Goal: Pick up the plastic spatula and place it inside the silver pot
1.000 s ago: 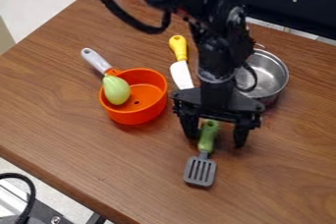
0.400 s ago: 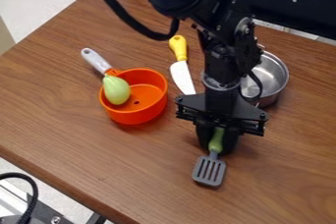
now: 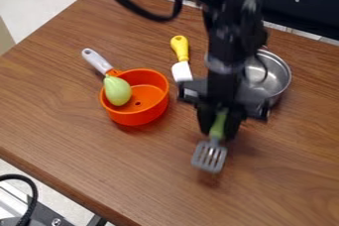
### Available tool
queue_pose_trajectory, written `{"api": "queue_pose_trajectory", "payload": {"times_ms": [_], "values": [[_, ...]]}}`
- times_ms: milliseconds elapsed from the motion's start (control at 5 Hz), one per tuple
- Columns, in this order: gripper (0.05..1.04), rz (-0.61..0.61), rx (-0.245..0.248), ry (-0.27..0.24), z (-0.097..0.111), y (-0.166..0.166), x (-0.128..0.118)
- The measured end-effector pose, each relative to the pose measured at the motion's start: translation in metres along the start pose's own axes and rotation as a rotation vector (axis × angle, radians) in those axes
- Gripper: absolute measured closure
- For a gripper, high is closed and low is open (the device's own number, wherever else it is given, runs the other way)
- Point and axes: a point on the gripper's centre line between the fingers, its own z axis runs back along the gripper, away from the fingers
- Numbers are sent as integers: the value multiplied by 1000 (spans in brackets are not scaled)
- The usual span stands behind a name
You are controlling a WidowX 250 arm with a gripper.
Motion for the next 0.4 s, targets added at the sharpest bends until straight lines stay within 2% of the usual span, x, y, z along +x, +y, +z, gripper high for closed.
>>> {"api": "queue_pose_trajectory", "payload": {"times_ms": [200, 400], "values": [[759, 40, -20, 8, 23, 1, 15], [759, 90, -33, -30, 34, -3, 33]]}}
